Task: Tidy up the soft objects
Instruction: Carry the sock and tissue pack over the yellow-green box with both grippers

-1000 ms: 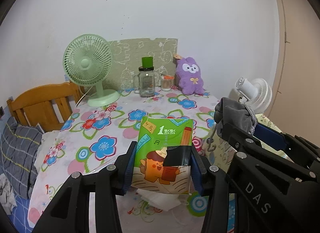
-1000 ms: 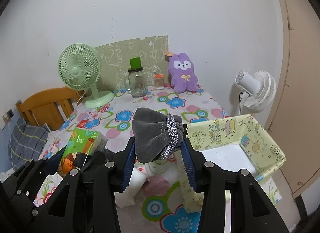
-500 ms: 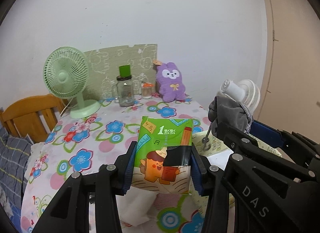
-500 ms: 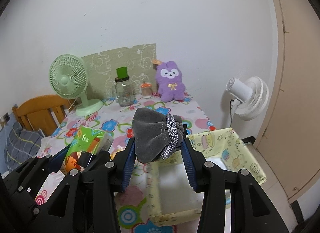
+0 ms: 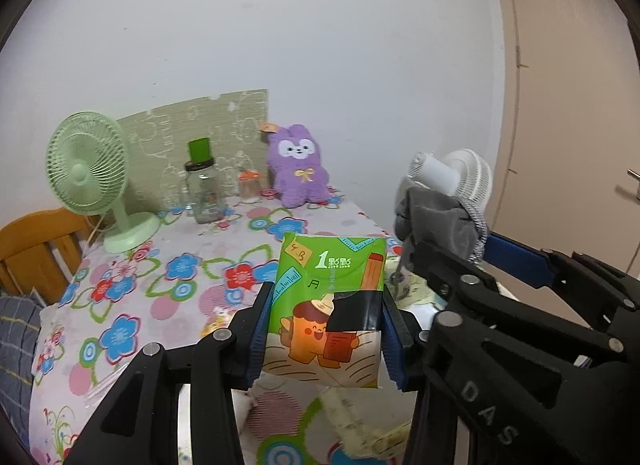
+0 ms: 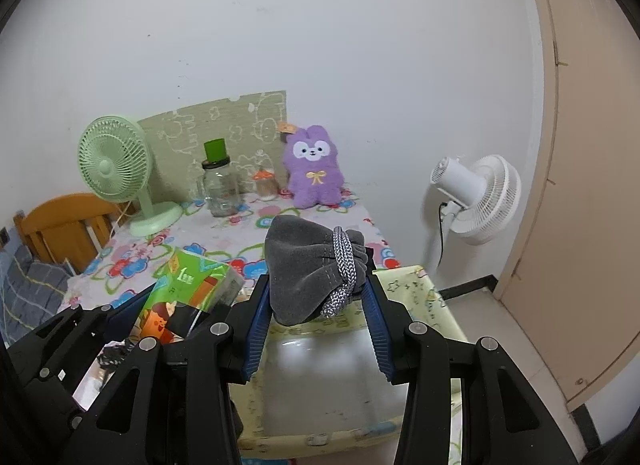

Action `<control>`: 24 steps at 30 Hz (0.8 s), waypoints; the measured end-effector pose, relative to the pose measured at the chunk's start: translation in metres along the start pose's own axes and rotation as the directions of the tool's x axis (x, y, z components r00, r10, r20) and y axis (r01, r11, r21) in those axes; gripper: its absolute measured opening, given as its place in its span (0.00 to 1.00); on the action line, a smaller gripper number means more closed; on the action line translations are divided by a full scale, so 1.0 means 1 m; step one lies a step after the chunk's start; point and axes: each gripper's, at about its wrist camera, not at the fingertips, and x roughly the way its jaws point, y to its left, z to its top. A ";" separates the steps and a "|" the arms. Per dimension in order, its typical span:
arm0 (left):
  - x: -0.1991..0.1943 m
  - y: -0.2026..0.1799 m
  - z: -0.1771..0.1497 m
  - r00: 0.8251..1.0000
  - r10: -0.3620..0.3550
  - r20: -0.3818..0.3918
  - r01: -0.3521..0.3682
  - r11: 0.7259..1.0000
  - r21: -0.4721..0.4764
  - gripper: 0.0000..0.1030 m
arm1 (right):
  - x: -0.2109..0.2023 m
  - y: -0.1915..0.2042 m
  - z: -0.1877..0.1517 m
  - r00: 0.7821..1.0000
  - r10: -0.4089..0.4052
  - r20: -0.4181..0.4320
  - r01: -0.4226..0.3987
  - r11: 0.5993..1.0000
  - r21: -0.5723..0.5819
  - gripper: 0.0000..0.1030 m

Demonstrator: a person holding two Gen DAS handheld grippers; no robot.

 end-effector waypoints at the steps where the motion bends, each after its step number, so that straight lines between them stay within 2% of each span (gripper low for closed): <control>1: 0.002 -0.003 0.001 1.000 -0.010 -0.002 0.010 1.000 -0.001 0.48 | 0.001 -0.004 0.000 1.000 -0.003 -0.001 0.003 1.000 0.004 0.47; 10: 0.023 -0.028 0.006 0.998 -0.051 -0.025 0.052 0.998 0.042 0.48 | 0.015 -0.033 0.000 1.000 -0.017 -0.024 0.018 1.000 0.023 0.47; 24: 0.071 -0.049 0.000 0.987 -0.084 -0.134 0.094 0.993 0.071 0.50 | 0.057 -0.065 -0.011 0.991 -0.023 -0.128 0.030 0.998 0.055 0.47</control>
